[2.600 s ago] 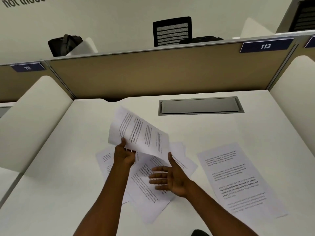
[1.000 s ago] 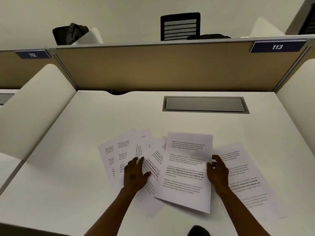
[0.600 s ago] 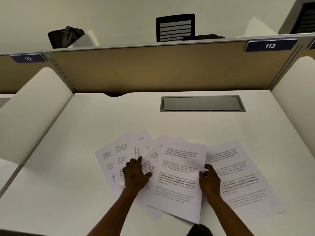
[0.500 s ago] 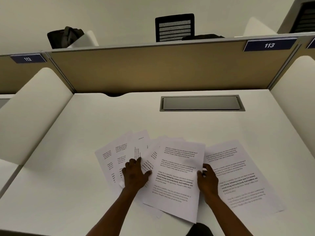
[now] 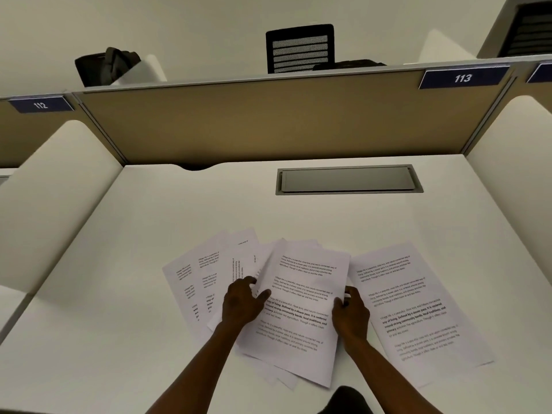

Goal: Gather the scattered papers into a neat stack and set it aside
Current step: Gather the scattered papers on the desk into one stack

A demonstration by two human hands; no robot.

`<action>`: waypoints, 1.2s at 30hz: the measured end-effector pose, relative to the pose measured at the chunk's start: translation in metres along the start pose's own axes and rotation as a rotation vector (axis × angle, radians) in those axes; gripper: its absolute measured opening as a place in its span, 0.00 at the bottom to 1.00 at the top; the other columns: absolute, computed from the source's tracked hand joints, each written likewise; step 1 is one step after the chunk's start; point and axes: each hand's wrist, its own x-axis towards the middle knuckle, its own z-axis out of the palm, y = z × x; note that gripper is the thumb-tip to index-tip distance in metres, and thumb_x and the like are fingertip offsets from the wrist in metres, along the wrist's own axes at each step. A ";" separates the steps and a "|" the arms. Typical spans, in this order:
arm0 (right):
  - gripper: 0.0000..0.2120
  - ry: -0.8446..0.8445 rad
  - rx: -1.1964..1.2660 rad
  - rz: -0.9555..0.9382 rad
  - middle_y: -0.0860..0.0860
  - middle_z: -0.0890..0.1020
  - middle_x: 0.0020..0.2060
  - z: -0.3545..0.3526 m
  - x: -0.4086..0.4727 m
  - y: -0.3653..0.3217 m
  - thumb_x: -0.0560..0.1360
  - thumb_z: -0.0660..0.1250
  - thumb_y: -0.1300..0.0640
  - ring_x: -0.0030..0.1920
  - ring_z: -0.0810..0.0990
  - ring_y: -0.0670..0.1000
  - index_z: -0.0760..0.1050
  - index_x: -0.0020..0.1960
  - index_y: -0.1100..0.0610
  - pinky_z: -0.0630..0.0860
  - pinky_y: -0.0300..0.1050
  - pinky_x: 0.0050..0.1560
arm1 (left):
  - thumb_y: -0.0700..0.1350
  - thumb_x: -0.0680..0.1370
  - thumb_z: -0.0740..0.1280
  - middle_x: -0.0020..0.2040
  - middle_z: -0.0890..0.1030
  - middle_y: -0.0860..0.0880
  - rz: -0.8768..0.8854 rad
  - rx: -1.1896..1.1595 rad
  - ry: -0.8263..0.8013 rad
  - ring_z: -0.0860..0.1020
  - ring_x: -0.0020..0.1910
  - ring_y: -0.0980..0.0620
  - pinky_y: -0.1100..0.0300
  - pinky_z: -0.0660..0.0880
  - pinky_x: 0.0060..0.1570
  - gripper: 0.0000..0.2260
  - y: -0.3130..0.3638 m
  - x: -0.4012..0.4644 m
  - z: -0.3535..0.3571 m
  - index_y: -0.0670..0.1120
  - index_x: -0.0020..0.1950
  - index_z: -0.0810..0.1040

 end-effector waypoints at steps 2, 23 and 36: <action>0.12 0.001 0.007 0.007 0.58 0.83 0.50 0.001 0.000 0.000 0.78 0.64 0.65 0.44 0.80 0.54 0.74 0.60 0.59 0.76 0.45 0.47 | 0.61 0.73 0.72 0.64 0.79 0.45 -0.008 -0.020 -0.046 0.77 0.63 0.46 0.50 0.75 0.63 0.29 0.006 0.003 -0.004 0.46 0.68 0.76; 0.22 -0.205 0.711 0.078 0.50 0.83 0.58 -0.074 0.002 0.008 0.74 0.69 0.51 0.59 0.81 0.54 0.71 0.67 0.49 0.75 0.57 0.60 | 0.42 0.81 0.64 0.62 0.83 0.50 0.239 -0.946 -0.606 0.84 0.57 0.43 0.48 0.83 0.52 0.19 0.079 -0.075 -0.039 0.64 0.66 0.75; 0.24 -0.172 0.616 0.140 0.49 0.81 0.60 -0.092 0.000 0.037 0.76 0.67 0.66 0.57 0.81 0.50 0.72 0.66 0.43 0.77 0.50 0.56 | 0.49 0.81 0.65 0.65 0.78 0.46 0.074 -0.396 0.097 0.77 0.62 0.49 0.55 0.76 0.60 0.14 0.040 -0.038 0.012 0.50 0.66 0.76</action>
